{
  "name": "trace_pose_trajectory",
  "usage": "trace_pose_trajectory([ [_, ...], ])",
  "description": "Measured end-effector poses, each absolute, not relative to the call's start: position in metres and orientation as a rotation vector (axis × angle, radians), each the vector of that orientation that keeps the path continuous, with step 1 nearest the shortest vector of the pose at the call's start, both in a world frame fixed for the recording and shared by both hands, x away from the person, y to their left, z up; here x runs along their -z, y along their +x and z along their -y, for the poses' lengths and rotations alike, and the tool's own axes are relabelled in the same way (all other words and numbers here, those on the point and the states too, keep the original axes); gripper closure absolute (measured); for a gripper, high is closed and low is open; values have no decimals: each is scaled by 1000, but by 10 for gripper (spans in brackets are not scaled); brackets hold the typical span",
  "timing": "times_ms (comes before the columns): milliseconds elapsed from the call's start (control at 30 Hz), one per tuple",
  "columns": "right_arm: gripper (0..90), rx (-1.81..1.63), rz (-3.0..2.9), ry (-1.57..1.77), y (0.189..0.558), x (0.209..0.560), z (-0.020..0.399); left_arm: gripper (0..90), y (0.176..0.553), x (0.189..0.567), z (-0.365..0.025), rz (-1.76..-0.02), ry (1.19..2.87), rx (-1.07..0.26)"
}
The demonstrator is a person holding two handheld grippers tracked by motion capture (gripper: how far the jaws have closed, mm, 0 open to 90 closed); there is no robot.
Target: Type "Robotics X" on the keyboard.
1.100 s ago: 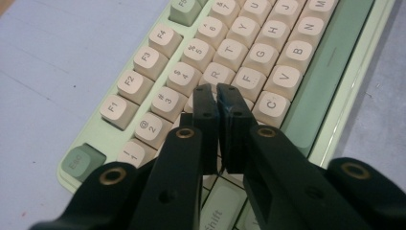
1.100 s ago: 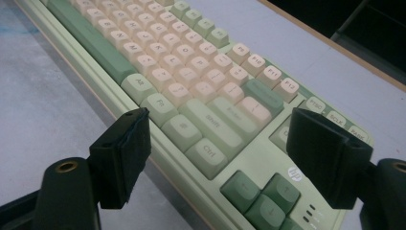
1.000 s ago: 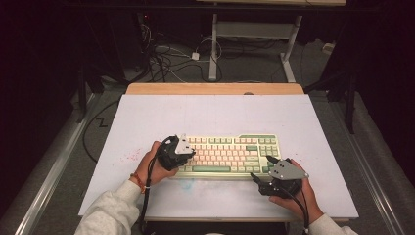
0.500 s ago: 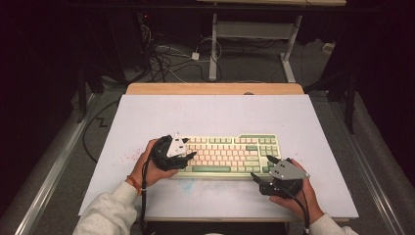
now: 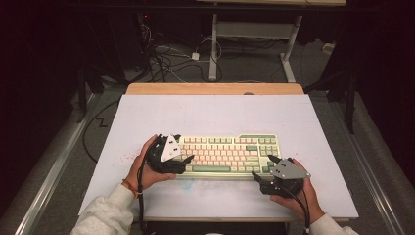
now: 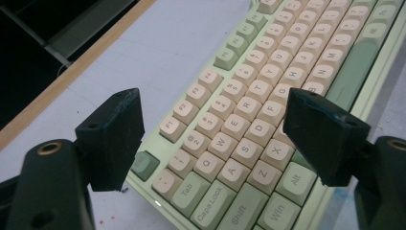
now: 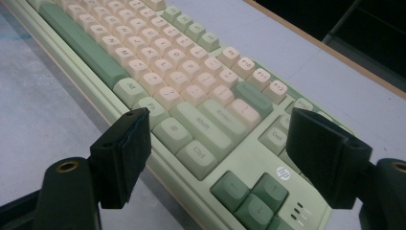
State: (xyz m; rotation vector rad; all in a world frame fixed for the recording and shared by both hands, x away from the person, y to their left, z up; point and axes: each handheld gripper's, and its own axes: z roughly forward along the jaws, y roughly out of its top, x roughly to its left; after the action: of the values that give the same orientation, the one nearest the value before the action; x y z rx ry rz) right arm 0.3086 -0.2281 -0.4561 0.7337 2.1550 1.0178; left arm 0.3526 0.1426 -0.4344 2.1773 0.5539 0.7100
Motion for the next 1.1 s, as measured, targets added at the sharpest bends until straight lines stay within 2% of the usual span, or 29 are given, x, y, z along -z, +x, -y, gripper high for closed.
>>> trace_pose_trajectory([
  [467, 249, -1018, -2137, 739, 308, 453, 231, 178, 341, 441, -162, -543, 2172, -761],
  [633, 358, -1048, -2113, 739, 306, 448, 235, 178, 334, 448, -167, -542, 2193, -756],
  [800, 409, -1086, -2102, 747, 305, 443, 240, 178, 328, 457, -173, -565, 2208, -756],
  [1000, 571, -1081, -2153, 718, 305, 441, 239, 178, 322, 460, -182, -581, 2214, -754],
  [1100, 693, -1073, -2185, 712, 306, 440, 238, 178, 320, 462, -185, -589, 2217, -746],
])
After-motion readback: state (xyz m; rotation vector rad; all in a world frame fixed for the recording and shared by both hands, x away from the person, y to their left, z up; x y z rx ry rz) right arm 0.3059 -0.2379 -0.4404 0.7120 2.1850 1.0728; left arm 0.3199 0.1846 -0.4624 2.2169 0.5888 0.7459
